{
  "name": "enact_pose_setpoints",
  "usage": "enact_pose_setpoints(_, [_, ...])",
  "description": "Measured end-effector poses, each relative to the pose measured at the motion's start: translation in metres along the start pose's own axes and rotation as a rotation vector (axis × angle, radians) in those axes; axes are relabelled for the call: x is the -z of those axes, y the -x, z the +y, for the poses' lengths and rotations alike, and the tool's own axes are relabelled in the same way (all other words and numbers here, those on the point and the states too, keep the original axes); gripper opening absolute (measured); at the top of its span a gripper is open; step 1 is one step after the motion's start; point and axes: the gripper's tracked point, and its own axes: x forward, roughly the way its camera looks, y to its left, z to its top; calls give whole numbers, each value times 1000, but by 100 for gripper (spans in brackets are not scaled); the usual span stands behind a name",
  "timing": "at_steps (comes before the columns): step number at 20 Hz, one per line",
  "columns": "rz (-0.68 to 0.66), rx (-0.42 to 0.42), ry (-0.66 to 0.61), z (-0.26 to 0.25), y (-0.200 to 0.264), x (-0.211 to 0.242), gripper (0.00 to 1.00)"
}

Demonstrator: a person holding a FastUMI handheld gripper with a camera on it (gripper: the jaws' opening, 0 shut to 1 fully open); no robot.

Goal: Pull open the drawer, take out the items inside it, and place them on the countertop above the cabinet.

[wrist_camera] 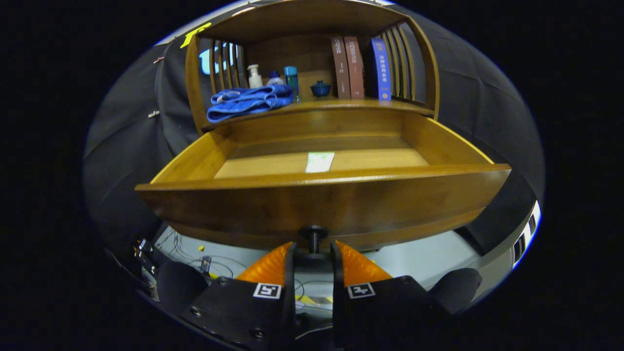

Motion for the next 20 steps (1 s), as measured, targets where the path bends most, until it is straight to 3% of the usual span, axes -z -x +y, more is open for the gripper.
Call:
enact_pose_setpoints(2, [8, 3, 0, 0, -3, 0, 34])
enact_pose_setpoints(9, [25, 71, -1, -13, 29, -10, 100])
enact_pose_setpoints(15, [-59, 54, -17, -2, 64, -91, 100])
enact_pose_setpoints(20, [-29, 4, -44, 12, 18, -159, 100])
